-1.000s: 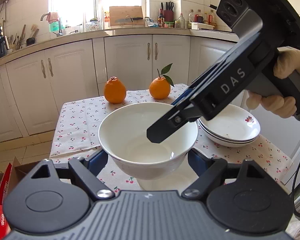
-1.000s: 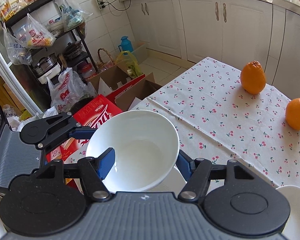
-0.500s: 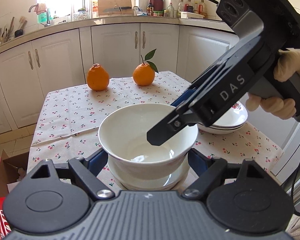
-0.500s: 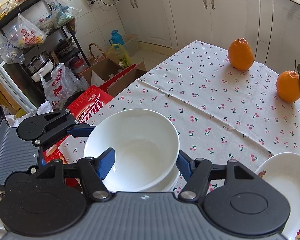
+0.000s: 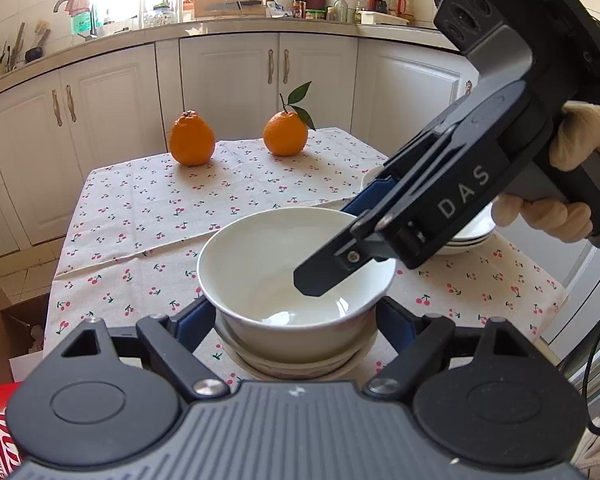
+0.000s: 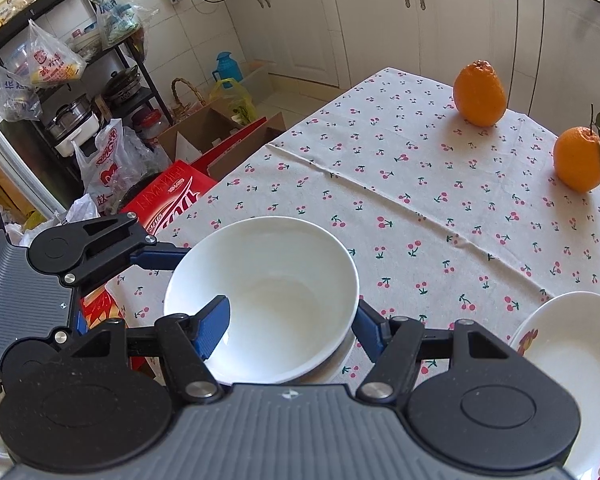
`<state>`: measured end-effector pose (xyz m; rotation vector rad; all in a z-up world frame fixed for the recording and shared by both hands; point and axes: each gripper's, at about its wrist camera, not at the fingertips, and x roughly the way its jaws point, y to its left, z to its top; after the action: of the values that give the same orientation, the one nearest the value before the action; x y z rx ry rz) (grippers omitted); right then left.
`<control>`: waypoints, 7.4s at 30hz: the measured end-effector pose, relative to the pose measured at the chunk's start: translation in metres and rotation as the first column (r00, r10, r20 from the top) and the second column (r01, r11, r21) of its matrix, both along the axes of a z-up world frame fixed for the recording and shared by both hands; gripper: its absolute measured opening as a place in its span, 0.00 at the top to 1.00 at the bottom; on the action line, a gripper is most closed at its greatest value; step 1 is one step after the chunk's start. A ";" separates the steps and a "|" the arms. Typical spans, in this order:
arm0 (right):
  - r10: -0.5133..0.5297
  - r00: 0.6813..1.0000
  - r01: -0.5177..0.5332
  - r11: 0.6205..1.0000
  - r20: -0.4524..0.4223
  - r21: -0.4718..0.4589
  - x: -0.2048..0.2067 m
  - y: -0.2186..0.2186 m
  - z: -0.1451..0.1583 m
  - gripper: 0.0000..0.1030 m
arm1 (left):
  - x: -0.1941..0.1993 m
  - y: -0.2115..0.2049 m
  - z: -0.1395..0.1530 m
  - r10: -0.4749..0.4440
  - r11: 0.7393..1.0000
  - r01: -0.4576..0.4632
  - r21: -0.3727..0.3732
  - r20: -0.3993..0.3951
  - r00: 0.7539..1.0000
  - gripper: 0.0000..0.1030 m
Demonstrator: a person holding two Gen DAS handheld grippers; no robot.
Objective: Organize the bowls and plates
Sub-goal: 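Lower the pink-patterned bowl into the nested bowls and open the right tool, then grasp the three-bowl stack from opposite sides with the left tool while the right tool grips it too, then carry the bowl stack with both tools over the flower plate stack, then lower the bowl stack onto the plates and open both tools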
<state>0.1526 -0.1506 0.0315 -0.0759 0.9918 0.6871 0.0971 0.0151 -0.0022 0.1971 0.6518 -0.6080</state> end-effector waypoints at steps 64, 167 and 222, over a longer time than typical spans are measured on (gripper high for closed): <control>0.243 0.953 -0.195 0.949 0.181 -0.247 -0.055 0.008 -0.058 0.00 | 0.024 0.024 -0.042 -0.274 0.952 0.278 0.127 -0.048 0.960 0.03; 0.316 0.920 -0.266 0.937 0.230 -0.225 -0.026 -0.158 -0.004 0.11 | 0.085 -0.151 -0.005 -0.680 0.721 0.680 0.134 -0.054 0.731 0.19; 0.151 0.972 -0.110 0.969 0.181 -0.222 -0.004 -0.201 -0.035 0.01 | 0.103 -0.181 -0.011 -0.667 0.731 0.658 0.178 -0.018 0.745 0.08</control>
<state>0.1482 -0.3517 -0.0036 -0.3920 0.8708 0.6791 0.2003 -0.1658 -0.0135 0.6278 0.5796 -1.2406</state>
